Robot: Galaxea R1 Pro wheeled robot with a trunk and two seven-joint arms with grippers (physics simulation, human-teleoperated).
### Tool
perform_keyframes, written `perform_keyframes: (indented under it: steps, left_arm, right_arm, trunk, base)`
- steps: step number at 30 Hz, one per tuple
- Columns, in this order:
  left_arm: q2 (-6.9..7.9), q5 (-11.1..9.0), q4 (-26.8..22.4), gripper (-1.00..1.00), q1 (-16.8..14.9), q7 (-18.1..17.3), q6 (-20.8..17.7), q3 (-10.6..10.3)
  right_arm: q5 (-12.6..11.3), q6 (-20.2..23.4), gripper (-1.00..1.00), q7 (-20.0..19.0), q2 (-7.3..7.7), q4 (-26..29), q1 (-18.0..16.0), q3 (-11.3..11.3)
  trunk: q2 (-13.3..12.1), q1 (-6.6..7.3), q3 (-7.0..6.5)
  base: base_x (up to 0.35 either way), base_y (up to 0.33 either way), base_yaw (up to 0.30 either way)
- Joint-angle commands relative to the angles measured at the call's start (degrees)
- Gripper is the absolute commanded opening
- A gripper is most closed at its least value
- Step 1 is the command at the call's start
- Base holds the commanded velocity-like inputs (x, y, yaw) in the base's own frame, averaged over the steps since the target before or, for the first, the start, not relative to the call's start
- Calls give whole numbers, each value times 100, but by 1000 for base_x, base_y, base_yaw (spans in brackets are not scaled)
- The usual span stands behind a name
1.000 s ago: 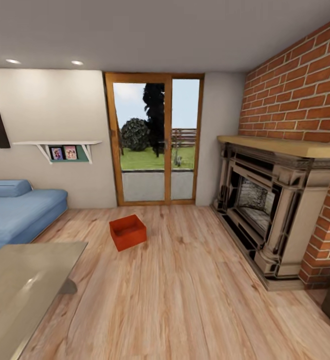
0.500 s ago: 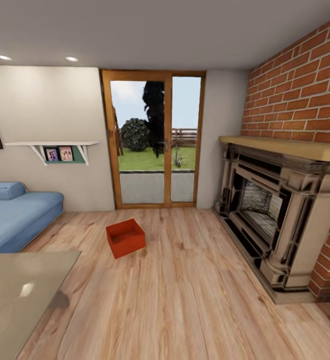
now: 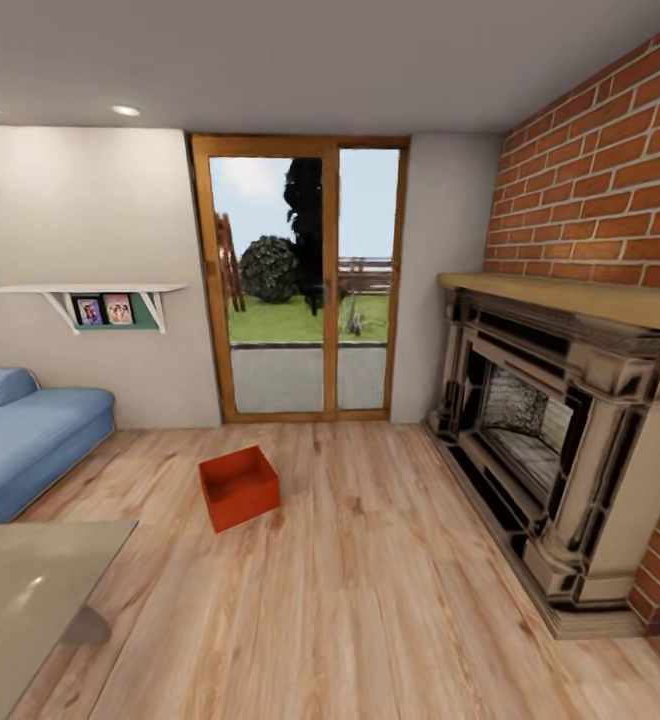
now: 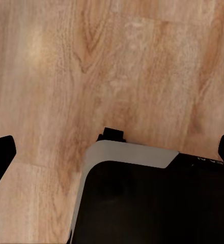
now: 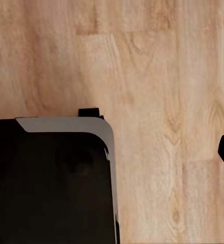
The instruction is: Move the two storage containers from the living room to the garage. In the garage, place one container on the floor and stack the other container on top of it (either order is fine).
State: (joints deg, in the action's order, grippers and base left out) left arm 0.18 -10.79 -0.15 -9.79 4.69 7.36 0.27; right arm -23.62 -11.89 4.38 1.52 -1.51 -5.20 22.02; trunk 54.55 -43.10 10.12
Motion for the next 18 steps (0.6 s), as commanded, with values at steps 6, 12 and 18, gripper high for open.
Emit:
perform_keyframes:
  steps: [6, 12, 18]
  left_arm:
    - [-1, -35, 7, 100, -5, 6, 20, -1]
    - [-1, -32, 5, 100, -5, 6, 20, -1]
    - [-1, -32, 5, 100, -5, 6, 20, -1]
  right_arm:
    - [-61, -26, 100, 2, -3, -16, -7, 27]
    - [-72, -24, 100, 2, -3, -16, -7, 22]
    - [-73, -24, 100, 2, -3, -16, -7, 22]
  trunk:
    - [5, -4, 8]
    - [5, -4, 8]
    - [5, -4, 8]
  base:
    - [300, -190, 227]
    - [300, -190, 266]
    - [300, -190, 268]
